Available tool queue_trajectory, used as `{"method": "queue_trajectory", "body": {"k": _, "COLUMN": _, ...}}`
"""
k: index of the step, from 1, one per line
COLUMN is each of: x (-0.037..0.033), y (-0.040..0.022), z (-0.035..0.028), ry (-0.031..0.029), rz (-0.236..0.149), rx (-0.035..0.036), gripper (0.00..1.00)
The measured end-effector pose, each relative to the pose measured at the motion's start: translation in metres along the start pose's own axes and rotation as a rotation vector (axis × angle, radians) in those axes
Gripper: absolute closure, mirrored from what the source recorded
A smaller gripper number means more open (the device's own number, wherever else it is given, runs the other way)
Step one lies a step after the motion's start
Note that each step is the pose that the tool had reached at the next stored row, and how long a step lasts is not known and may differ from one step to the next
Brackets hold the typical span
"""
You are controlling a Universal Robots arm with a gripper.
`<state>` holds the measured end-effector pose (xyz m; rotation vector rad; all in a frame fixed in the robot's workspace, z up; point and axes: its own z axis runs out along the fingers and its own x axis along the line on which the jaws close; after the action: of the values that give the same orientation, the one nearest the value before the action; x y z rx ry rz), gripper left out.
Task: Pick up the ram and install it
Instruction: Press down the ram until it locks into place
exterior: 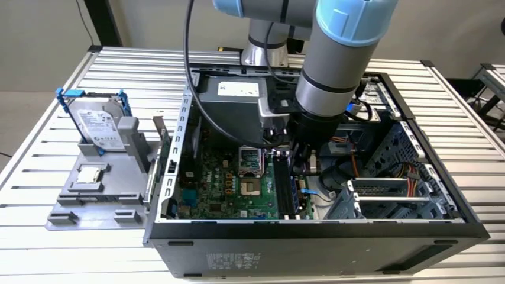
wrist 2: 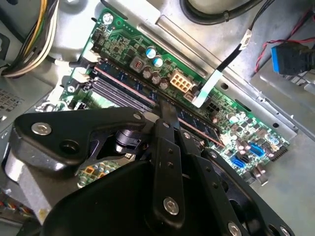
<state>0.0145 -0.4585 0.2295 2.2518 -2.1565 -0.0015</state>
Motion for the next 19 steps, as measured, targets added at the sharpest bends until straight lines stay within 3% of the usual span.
{"method": "queue_trajectory", "body": {"k": 3, "x": -0.0001, "y": -0.0001, "z": 0.0018, "ry": 0.0004, "rz": 0.0, "rx": -0.0001, "gripper": 1.0}}
{"method": "queue_trajectory", "body": {"k": 10, "x": 0.0005, "y": -0.0002, "z": 0.0134, "ry": 0.0035, "rz": 0.002, "rx": -0.0008, "gripper": 1.0}}
{"method": "queue_trajectory", "body": {"k": 11, "x": 0.0002, "y": -0.0003, "z": 0.0125, "ry": 0.0047, "rz": 0.002, "rx": -0.0012, "gripper": 1.0}}
{"method": "queue_trajectory", "body": {"k": 12, "x": 0.0, "y": -0.0003, "z": 0.0094, "ry": 0.0039, "rz": 0.002, "rx": -0.0009, "gripper": 1.0}}
{"method": "queue_trajectory", "body": {"k": 13, "x": -0.0001, "y": -0.0003, "z": 0.0068, "ry": -0.001, "rz": 0.002, "rx": 0.0006, "gripper": 1.0}}
{"method": "queue_trajectory", "body": {"k": 15, "x": 0.0006, "y": 0.0, "z": -0.003, "ry": 0.0016, "rz": 0.002, "rx": -0.0003, "gripper": 1.0}}
{"method": "queue_trajectory", "body": {"k": 19, "x": 0.0008, "y": 0.0003, "z": -0.0193, "ry": 0.0012, "rz": 0.002, "rx": -0.0006, "gripper": 1.0}}
